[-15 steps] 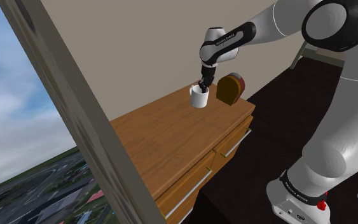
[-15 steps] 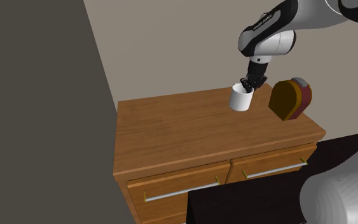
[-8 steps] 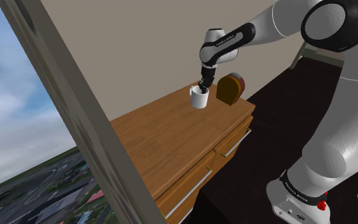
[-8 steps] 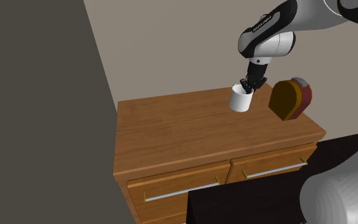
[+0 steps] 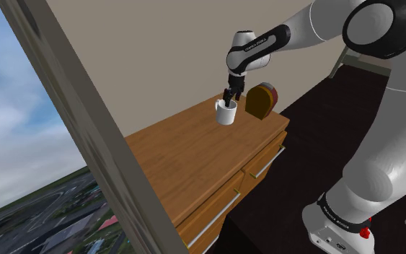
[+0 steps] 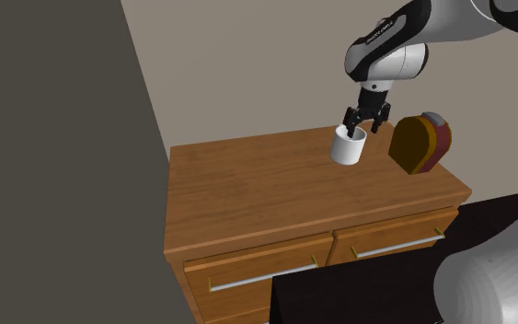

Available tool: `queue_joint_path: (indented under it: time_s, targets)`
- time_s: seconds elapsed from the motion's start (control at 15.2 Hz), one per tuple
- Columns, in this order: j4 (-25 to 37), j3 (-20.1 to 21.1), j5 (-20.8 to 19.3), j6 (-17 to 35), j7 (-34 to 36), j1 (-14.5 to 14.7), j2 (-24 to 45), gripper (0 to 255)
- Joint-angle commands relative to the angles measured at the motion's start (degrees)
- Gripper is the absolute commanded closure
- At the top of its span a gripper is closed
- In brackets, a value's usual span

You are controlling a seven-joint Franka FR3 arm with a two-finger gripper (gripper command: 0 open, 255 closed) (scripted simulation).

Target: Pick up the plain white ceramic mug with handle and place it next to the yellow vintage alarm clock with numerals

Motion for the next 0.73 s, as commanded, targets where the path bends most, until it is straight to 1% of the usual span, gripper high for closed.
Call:
queue_joint_path:
  time_s: [0.0,0.13,0.66]
  targets:
    - [1.04,0.12,0.28,-2.58,-0.20,-0.06,-1.55,0]
    - [2.55,0.23,0.55,-5.60,-0.38,-0.11,-3.07,0]
    - [2.55,0.22,0.55,-5.60,-0.38,-0.10,-3.07,0]
